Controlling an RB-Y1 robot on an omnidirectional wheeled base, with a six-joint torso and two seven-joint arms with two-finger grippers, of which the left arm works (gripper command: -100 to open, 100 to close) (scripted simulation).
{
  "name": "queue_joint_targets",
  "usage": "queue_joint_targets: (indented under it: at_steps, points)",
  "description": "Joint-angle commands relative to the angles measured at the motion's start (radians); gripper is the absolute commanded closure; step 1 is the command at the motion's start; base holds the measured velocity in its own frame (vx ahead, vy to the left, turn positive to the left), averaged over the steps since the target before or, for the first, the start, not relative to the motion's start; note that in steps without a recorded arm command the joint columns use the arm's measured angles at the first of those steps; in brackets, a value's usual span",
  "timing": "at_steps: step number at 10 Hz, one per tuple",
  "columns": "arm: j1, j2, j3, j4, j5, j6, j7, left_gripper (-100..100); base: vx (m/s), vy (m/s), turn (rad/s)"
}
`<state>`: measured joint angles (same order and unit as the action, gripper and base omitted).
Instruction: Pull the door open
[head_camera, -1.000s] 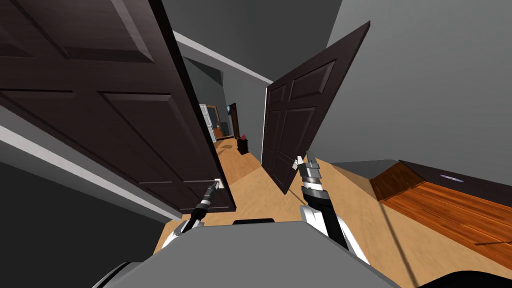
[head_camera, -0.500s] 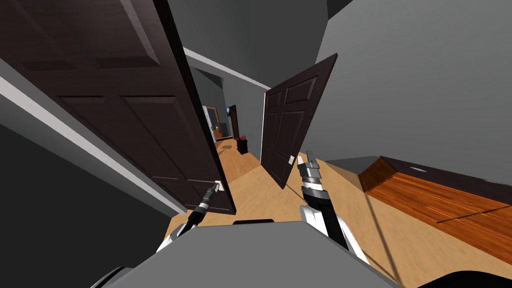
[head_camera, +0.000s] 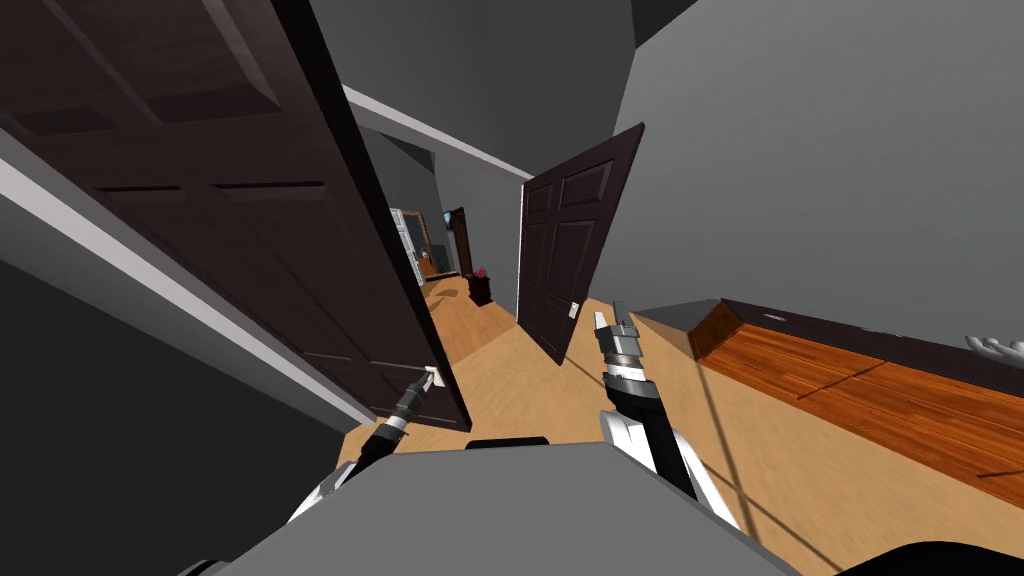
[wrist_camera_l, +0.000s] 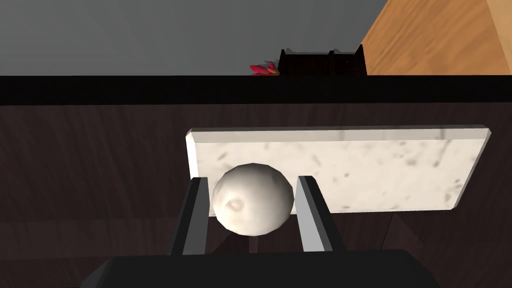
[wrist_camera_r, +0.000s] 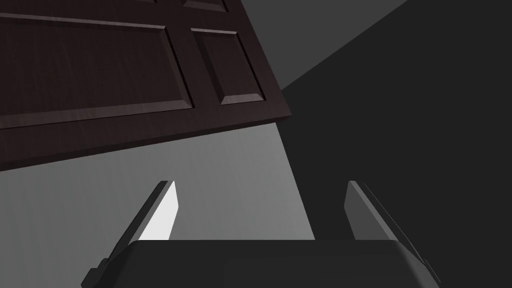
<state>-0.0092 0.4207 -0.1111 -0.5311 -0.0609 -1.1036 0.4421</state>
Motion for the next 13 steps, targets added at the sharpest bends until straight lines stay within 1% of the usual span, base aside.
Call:
queue_joint_targets:
  at_steps: [1,2,3,4,5,6,7,8,9,11,12,13]
  points:
    - [0.018,0.017,-0.011,0.005,-0.007,-0.035,0.018,100,-0.182,0.096,-0.137]
    - [0.018,0.017,-0.011,0.005,-0.007,-0.035,0.018,100,-0.112,0.060,-0.042]
    - [0.023,0.022,-0.013,0.006,-0.009,-0.045,0.023,100,-0.061,0.028,-0.016]
    - [0.030,0.030,-0.018,0.008,-0.012,-0.060,0.031,100,-0.085,0.036,-0.068]
    - [0.034,0.034,-0.020,0.008,-0.014,-0.068,0.035,100,-0.102,0.056,-0.072]
    - [0.028,0.027,-0.020,0.014,-0.014,-0.060,0.031,100,-0.043,0.025,-0.024]
    - [0.046,0.038,-0.032,0.021,-0.024,-0.101,0.037,100,-0.080,0.031,-0.049]
    - [0.046,0.038,-0.032,0.021,-0.024,-0.101,0.037,100,-0.097,0.032,-0.019]
    - [0.063,0.049,-0.042,0.024,-0.032,-0.135,0.042,100,-0.107,0.049,-0.034]
    - [0.083,0.061,-0.053,0.026,-0.042,-0.173,0.048,100,-0.119,0.074,-0.019]
    - [0.083,0.061,-0.053,0.026,-0.042,-0.173,0.048,100,-0.079,0.055,-0.004]
    - [0.092,0.067,-0.058,0.028,-0.047,-0.192,0.051,100,-0.050,0.040,-0.012]
